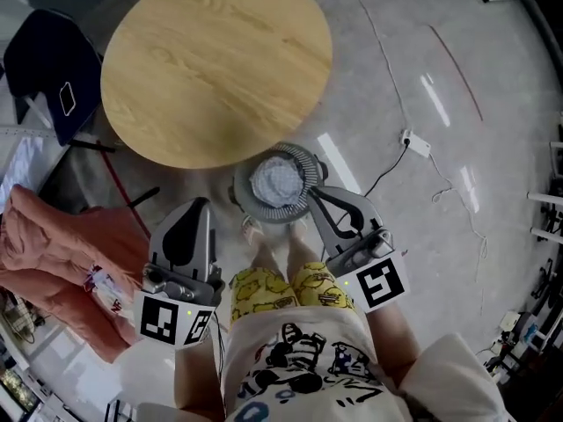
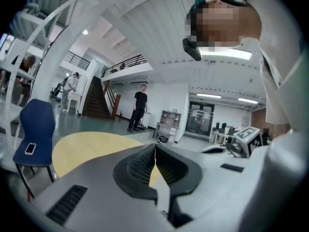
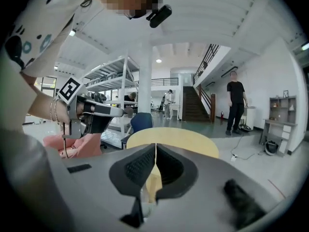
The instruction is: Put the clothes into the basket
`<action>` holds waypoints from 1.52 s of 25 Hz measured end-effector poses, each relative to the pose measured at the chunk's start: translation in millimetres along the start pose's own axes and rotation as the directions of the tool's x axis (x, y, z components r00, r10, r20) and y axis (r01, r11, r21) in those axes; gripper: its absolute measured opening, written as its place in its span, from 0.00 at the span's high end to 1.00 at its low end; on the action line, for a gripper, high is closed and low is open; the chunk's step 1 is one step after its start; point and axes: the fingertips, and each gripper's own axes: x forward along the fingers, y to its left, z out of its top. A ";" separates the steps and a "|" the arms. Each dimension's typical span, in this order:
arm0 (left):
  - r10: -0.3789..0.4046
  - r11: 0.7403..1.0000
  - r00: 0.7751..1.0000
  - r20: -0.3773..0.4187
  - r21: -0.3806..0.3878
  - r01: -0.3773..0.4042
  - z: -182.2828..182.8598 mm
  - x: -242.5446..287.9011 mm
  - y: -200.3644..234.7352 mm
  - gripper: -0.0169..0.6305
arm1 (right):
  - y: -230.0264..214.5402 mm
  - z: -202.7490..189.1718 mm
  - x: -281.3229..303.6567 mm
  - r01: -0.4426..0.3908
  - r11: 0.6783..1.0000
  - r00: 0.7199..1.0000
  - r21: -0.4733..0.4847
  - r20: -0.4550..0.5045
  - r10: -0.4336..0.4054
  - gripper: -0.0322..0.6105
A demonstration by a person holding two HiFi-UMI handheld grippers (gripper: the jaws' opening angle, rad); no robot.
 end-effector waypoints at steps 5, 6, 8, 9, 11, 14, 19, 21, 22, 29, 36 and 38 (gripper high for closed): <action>-0.069 0.997 0.998 0.013 0.045 0.068 28.9 2.9 -27.9 0.95 | -21.1 46.7 -21.1 0.040 0.996 0.998 -0.075 0.051 -0.036 0.90; -0.071 0.996 0.997 0.013 0.048 0.070 34.2 1.6 -31.8 0.95 | -23.2 53.6 -26.4 0.047 0.994 0.998 -0.095 0.048 -0.042 0.90; -0.068 0.996 0.998 0.014 0.060 0.067 44.5 1.3 -36.4 0.95 | -27.9 68.9 -34.1 0.059 0.991 0.997 -0.117 0.059 -0.052 0.90; -0.071 0.996 0.997 0.018 0.063 0.070 49.1 1.6 -38.7 0.95 | -29.8 77.1 -37.2 0.065 0.991 0.996 -0.118 0.071 -0.057 0.90; -0.087 0.994 0.996 0.028 0.062 0.085 57.1 0.8 -44.3 0.95 | -30.3 91.5 -42.8 0.074 0.990 0.993 -0.122 0.097 -0.062 0.90; -0.106 0.992 0.994 0.032 0.066 0.103 64.1 -4.7 -49.3 0.95 | -21.8 105.8 -49.5 0.065 0.988 0.991 -0.139 0.125 -0.048 0.90; -0.106 0.992 0.994 0.037 0.078 0.103 73.2 -9.6 -46.1 0.95 | -12.1 116.3 -59.7 0.056 0.981 0.993 -0.186 0.113 -0.035 0.90; -0.097 0.991 0.994 0.047 0.100 0.092 80.8 -12.7 -46.3 0.95 | -4.3 111.3 -66.0 0.025 0.964 0.999 -0.264 0.037 -0.015 0.90; -0.087 0.990 0.995 0.051 0.114 0.081 84.8 -15.0 -46.7 0.95 | -0.7 109.7 -69.6 0.010 0.954 1.000 -0.300 0.003 -0.009 0.90; -0.074 0.979 0.990 0.118 0.200 0.050 123.9 -25.6 -50.0 0.95 | 5.1 149.2 -79.1 0.051 0.963 0.993 -0.265 0.116 -0.021 0.90; -0.030 0.977 0.989 0.144 0.215 -0.002 132.1 -45.4 -45.3 0.95 | 9.6 155.6 -77.5 0.041 0.961 0.991 -0.273 0.131 -0.005 0.91; -0.019 0.977 0.990 0.141 0.215 -0.012 131.3 -50.4 -42.1 0.95 | 10.9 159.1 -76.1 0.037 0.963 0.990 -0.267 0.143 0.002 0.91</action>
